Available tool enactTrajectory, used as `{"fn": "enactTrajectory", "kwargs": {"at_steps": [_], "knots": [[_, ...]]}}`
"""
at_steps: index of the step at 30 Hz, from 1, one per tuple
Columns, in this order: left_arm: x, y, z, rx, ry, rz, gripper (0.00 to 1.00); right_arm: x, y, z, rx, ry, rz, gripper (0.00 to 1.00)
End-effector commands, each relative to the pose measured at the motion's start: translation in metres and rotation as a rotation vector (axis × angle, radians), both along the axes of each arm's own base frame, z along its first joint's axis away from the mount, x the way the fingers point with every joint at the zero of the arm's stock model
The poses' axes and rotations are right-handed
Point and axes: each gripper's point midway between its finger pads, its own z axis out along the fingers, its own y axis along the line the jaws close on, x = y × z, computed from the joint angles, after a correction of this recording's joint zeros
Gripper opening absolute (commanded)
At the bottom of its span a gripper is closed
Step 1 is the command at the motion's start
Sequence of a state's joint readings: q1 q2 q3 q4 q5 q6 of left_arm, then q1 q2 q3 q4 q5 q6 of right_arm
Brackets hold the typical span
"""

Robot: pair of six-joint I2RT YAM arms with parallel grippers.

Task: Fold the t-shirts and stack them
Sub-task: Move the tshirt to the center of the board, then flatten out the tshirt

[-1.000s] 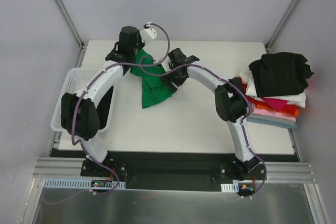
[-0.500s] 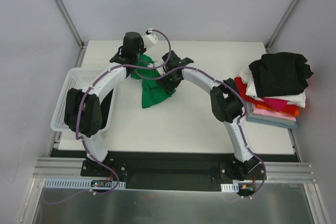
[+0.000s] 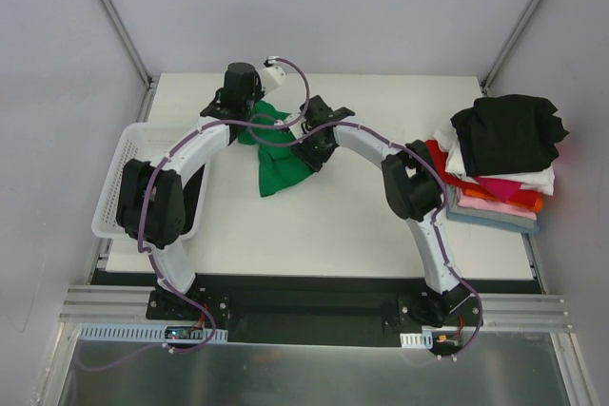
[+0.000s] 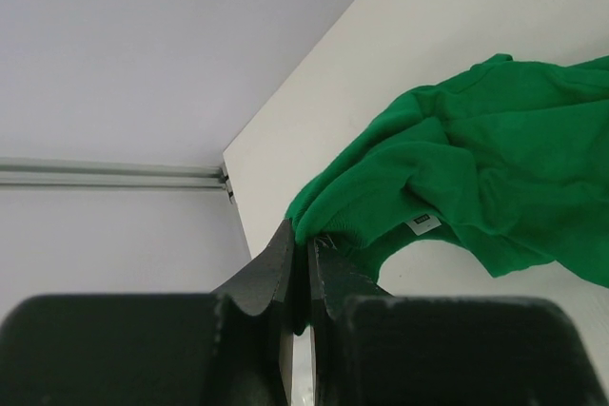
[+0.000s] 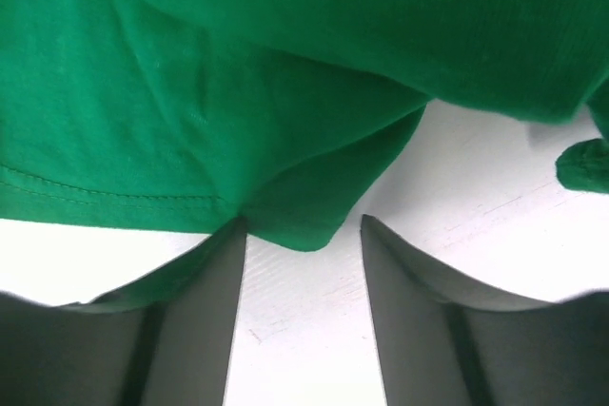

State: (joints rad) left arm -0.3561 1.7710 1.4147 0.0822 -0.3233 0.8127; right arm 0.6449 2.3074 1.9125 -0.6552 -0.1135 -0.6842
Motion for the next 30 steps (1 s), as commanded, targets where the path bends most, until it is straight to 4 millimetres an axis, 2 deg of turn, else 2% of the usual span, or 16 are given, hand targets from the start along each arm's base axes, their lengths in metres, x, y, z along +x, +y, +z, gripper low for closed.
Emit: {"fn": "enactTrajectory", "kwargs": {"at_steps": [1, 4, 6, 8, 14, 18, 24, 30], "knots": [[-0.001, 0.006, 0.029, -0.011, -0.085, 0.023, 0.00, 0.003, 0.001, 0.010, 0.017, -0.023, 0.016, 0.49], [-0.003, 0.007, 0.027, -0.015, -0.085, 0.024, 0.00, 0.003, 0.002, 0.010, 0.023, -0.018, 0.016, 0.39], [-0.005, 0.008, 0.027, -0.016, -0.089, 0.027, 0.00, 0.001, 0.003, 0.010, 0.025, -0.013, 0.018, 0.24], [-0.005, 0.011, 0.027, -0.018, -0.092, 0.030, 0.00, 0.001, 0.001, 0.009, 0.017, -0.011, 0.014, 0.01], [-0.009, 0.017, 0.030, -0.037, -0.102, 0.045, 0.00, -0.002, -0.011, 0.021, -0.016, -0.036, 0.014, 0.01], [-0.012, 0.022, 0.033, -0.043, -0.109, 0.061, 0.00, -0.013, -0.035, 0.025, -0.100, -0.029, -0.009, 0.01], [-0.022, 0.028, 0.037, -0.093, -0.121, 0.078, 0.00, -0.010, -0.084, 0.073, -0.238, -0.194, -0.091, 0.01], [-0.035, 0.037, 0.046, -0.102, -0.141, 0.101, 0.00, -0.016, -0.129, 0.134, -0.342, -0.337, -0.164, 0.01]]}}
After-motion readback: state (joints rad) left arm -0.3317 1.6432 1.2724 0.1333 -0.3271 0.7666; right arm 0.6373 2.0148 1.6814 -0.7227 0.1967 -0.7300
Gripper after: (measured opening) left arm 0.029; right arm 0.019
